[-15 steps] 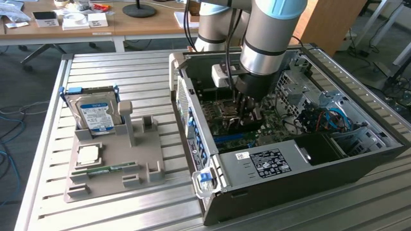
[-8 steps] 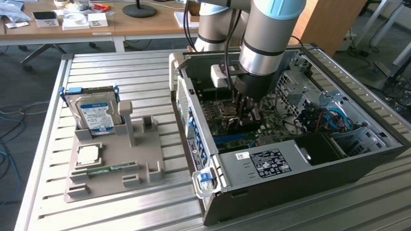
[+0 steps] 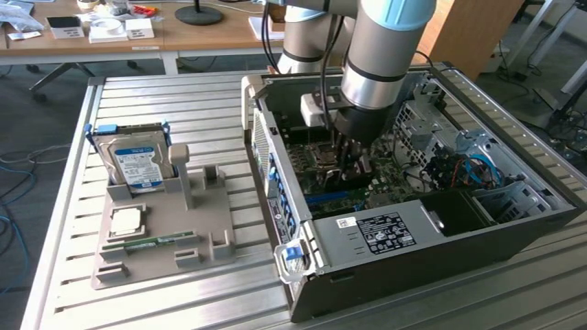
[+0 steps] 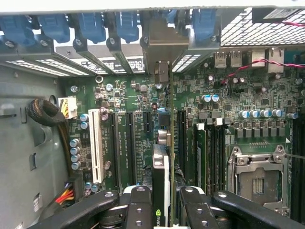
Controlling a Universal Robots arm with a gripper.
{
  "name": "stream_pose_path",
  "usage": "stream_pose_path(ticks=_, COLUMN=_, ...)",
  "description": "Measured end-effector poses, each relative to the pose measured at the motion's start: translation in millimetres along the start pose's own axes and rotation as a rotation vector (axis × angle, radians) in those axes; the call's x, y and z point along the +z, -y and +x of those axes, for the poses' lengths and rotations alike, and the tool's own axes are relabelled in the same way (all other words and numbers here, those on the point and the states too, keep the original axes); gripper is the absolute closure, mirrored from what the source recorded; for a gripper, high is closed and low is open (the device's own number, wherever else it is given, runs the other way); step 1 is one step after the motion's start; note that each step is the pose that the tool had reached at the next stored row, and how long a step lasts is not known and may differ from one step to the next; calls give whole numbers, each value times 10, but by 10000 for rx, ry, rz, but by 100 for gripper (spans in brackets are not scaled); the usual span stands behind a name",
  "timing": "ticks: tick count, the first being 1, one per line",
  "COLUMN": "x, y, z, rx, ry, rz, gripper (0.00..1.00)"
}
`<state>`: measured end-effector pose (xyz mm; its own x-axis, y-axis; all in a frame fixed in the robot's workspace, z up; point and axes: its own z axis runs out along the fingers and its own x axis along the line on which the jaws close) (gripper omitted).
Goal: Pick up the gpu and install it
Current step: 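Insert the gpu into the slot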
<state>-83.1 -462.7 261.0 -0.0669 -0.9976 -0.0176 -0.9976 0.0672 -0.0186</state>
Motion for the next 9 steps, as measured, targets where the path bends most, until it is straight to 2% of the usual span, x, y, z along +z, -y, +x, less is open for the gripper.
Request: stream_pose_path(ticks=9, x=33, y=-14, z=1, rx=1, ry=-5, rz=-1, gripper=73)
